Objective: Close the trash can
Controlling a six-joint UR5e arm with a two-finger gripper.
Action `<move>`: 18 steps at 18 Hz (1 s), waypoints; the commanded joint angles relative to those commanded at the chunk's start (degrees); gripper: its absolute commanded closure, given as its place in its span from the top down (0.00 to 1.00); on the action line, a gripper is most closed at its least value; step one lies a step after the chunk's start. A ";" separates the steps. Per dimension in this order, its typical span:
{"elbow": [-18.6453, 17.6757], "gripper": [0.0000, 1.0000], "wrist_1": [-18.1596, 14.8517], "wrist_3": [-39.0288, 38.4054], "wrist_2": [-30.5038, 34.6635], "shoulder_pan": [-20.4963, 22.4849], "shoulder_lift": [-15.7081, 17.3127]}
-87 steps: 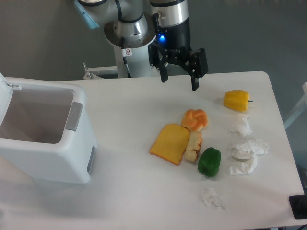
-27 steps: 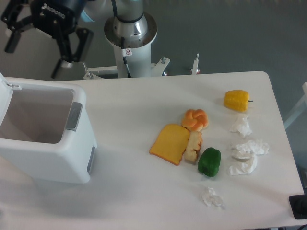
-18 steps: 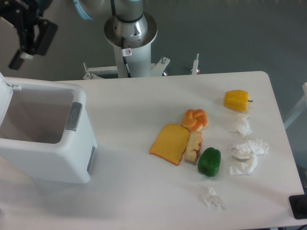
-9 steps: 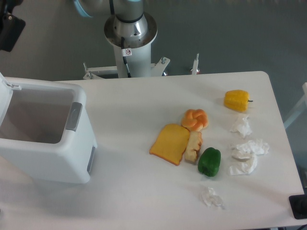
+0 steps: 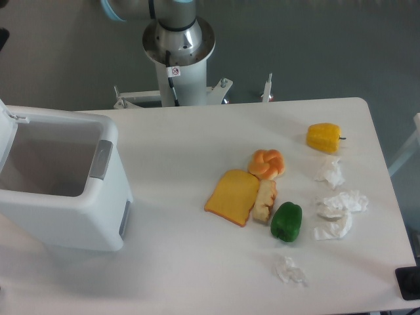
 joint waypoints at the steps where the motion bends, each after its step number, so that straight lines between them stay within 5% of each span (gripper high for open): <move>1: 0.00 1.00 0.00 -0.09 0.00 -0.18 0.09; 18: -1.05 1.00 -0.09 -2.37 -0.09 -7.12 -0.53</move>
